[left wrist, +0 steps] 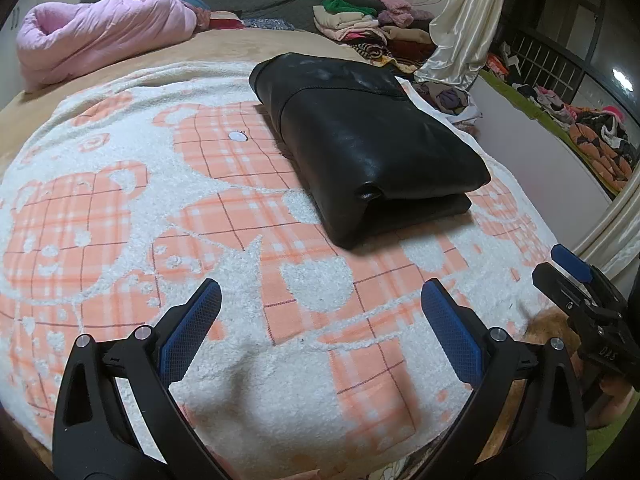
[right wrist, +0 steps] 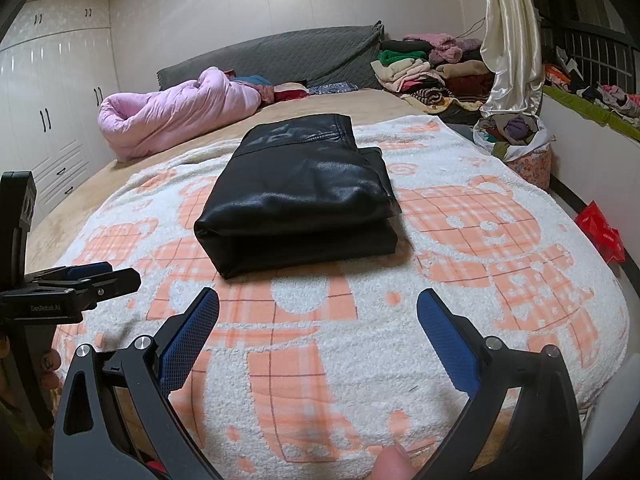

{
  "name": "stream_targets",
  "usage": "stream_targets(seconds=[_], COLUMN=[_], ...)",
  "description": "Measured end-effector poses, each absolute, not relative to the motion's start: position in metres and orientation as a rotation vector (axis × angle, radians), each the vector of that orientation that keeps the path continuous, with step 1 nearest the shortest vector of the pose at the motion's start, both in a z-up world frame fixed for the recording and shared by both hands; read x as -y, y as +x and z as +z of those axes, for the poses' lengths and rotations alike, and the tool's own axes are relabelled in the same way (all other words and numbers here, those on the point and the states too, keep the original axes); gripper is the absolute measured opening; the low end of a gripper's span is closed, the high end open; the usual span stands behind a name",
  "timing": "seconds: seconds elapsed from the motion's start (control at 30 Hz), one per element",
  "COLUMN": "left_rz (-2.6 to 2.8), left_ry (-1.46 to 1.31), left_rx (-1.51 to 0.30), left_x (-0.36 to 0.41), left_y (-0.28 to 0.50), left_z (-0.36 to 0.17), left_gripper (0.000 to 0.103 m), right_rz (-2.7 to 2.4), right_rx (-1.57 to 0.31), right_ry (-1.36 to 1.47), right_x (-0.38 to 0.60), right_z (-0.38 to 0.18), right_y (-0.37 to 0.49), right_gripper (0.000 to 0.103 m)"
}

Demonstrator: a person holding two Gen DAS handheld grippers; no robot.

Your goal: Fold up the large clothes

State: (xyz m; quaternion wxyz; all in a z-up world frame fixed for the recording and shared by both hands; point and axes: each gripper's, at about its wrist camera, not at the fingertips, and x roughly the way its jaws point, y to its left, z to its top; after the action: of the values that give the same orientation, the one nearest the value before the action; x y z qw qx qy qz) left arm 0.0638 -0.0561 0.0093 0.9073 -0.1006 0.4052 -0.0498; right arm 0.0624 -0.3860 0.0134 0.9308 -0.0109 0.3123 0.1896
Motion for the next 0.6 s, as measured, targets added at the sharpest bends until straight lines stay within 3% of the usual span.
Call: stream_targets(seconds=[0.6], left_rz=[-0.097], left_ry=[-0.198], left_rx=[-0.838], left_x=[0.0544], left_y=[0.0633], left_z=[0.0083], left_gripper=[0.094], right_rz=[0.388], right_rx=[-0.643], right_ry=[-0.024], right_x=[0.3857], right_z=[0.0131], right_y=[0.0629], right_gripper=[0.099])
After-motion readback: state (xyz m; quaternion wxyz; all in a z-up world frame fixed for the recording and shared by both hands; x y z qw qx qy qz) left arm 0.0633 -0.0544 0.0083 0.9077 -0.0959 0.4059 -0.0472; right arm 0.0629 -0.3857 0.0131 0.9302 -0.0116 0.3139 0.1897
